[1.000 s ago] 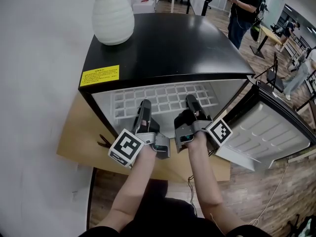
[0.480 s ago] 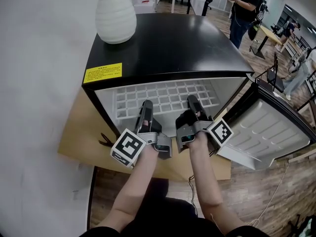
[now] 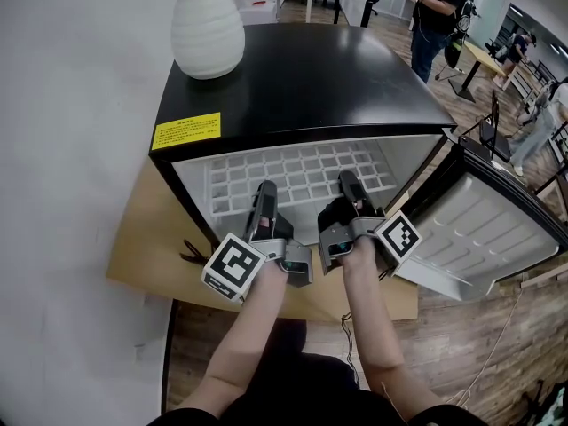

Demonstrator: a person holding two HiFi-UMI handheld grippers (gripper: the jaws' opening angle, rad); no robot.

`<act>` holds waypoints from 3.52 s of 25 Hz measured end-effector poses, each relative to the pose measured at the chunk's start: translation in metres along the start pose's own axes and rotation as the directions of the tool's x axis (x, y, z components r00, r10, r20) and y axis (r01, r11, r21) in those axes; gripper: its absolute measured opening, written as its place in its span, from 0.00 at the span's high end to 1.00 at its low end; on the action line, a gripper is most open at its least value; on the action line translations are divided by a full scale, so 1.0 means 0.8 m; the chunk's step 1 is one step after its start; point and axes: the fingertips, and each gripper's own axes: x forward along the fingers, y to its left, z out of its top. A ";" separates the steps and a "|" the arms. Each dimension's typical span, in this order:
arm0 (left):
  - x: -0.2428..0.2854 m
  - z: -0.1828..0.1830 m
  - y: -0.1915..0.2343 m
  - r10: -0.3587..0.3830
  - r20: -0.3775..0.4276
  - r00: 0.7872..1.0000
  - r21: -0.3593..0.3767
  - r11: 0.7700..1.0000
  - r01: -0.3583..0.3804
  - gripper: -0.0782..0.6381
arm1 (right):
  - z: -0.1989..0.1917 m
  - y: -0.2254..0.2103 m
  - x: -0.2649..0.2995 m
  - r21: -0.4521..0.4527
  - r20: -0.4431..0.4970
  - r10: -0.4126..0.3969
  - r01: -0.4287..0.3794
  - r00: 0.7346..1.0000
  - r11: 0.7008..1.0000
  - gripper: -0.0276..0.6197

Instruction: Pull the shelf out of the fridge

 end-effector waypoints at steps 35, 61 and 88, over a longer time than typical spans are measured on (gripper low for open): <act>-0.049 -0.017 -0.020 0.003 -0.025 1.000 0.021 1.000 -0.003 0.81 | -0.009 0.012 -0.055 0.005 0.017 -0.002 0.002 1.000 1.000 0.93; -0.053 -0.018 -0.024 0.003 -0.049 0.999 0.007 1.000 -0.002 0.81 | -0.011 0.017 -0.060 0.016 0.041 -0.001 0.000 0.999 1.000 0.93; -0.050 -0.019 -0.019 0.010 -0.057 0.998 0.001 1.000 -0.010 0.82 | -0.010 0.012 -0.058 0.031 0.042 -0.007 0.006 0.999 0.999 0.93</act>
